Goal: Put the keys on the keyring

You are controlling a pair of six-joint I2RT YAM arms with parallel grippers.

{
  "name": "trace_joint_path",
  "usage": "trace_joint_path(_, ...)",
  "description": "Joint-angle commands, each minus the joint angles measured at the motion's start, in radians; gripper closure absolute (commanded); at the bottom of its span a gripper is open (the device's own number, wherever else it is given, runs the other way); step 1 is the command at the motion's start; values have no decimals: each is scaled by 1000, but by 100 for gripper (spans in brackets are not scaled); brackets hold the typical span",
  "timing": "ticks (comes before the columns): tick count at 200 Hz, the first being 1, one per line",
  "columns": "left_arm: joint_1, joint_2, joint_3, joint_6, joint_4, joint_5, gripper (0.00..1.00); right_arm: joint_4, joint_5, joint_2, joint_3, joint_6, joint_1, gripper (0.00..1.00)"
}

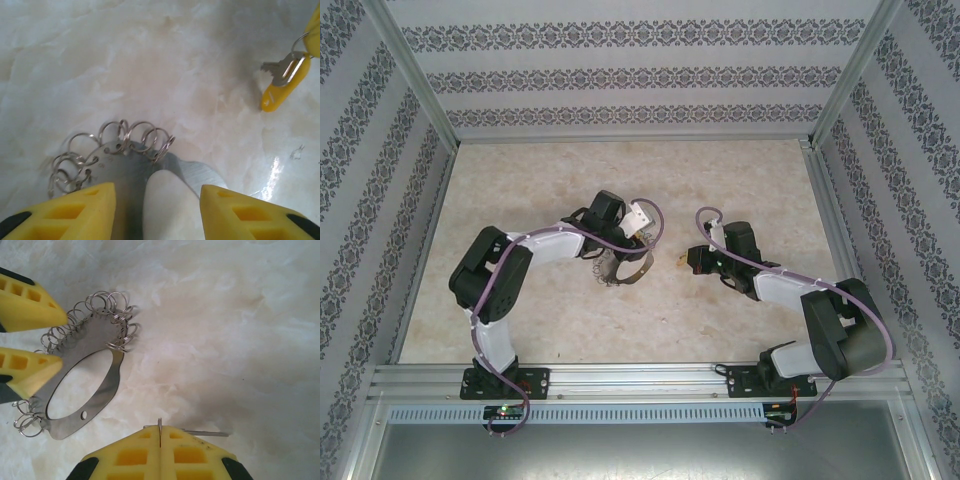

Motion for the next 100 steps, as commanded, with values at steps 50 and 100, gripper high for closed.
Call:
trace_joint_path(50,-51,37,20,57,-45,-95,54,42,-35,-22,-26,13,-27,100)
trace_joint_path(100,-51,93,75,71,-57,-72,57,48,-41,-18,-26,19,-30,100)
